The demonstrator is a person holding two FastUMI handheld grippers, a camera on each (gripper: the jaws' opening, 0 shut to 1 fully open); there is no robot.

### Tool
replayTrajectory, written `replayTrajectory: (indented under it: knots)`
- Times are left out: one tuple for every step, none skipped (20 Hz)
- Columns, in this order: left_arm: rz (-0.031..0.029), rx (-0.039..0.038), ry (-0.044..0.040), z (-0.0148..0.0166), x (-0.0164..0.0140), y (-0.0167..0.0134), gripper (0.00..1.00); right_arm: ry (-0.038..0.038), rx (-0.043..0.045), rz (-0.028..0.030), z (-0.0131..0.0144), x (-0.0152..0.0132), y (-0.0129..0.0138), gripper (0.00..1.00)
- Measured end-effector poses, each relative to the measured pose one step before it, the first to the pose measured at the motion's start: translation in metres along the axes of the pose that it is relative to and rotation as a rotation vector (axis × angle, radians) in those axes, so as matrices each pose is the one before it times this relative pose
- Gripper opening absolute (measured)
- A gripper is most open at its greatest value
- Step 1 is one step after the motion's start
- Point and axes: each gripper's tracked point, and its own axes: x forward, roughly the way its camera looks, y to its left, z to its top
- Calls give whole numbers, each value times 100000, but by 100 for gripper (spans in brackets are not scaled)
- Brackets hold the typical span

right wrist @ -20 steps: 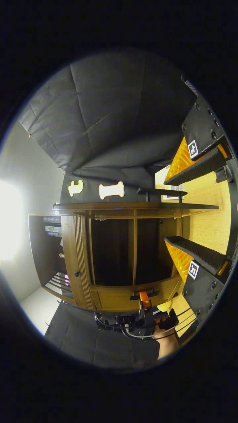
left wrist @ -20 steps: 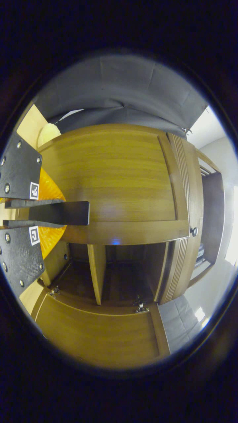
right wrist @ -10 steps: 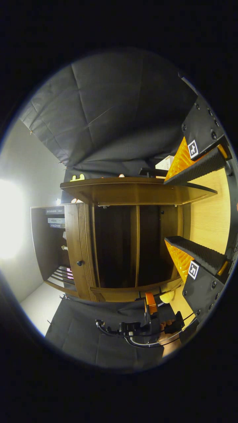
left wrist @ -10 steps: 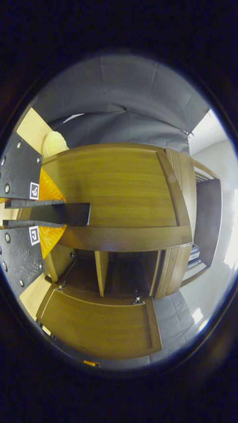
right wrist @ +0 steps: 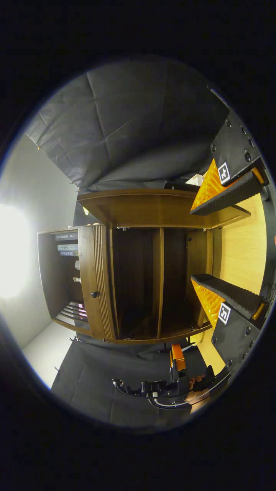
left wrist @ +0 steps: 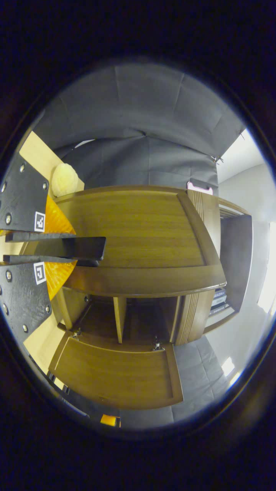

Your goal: Open the right door of the double-door shoe cabinet with the right hand, and open the left door with the left hand.

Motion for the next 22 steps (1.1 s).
replayTrajectory:
  knots:
    - [697,926,-240,141,-346,465,17,8,-73,639,-2,36,442,96]
    - [714,500,-193,77,-640,518,17,15,-260,572,40,2,375,96]
    - [648,286,-15,0,-422,435,16,232,-261,588,-95,-10,337,96]
    - [628,36,-120,-105,-389,463,16,133,-117,659,-36,-178,259,96]
    - [400,-33,4,52,-365,481,16,170,14,501,-35,14,164,96]
    - [471,133,20,-146,-457,411,16,108,155,643,49,134,363,96]
    - [535,392,-12,12,-334,478,16,237,139,550,-102,-4,412,96]
    - [652,505,10,-10,-448,451,15,88,209,558,50,112,389,96]
    - [636,293,25,27,-331,419,15,-40,153,606,109,130,443,96]
    - [790,207,74,-50,-322,481,15,-170,-165,326,157,69,381,96]
    - [743,-140,19,4,-197,541,15,-221,-364,260,16,-38,271,92]
    - [776,-251,83,-135,-293,443,16,-172,-366,346,132,-16,260,92]
    - [765,-241,-24,-14,-245,608,15,-132,-313,161,66,-106,232,96]
    - [760,-264,-334,57,-385,559,16,-180,-169,-52,91,-35,74,96]
    - [469,-187,-565,238,-189,432,16,30,97,-61,-37,2,151,93]
    - [401,-27,-598,104,-401,422,16,-60,274,75,106,-33,161,96]
    - [251,155,-537,241,-141,270,12,-208,253,-83,80,-92,78,92]
    - [1735,827,-97,31,-320,784,12,-81,37,-9,49,-63,106,92]
    - [1564,627,45,-5,-208,791,14,-14,-66,-71,-13,-22,99,96]
    - [1529,-124,29,-163,-240,683,15,-90,-189,49,163,-31,120,96]
    - [1026,-753,135,12,-227,691,15,1,-158,65,-39,-61,111,96]
    - [523,-983,227,-85,-284,425,10,78,-137,45,4,-38,103,96]
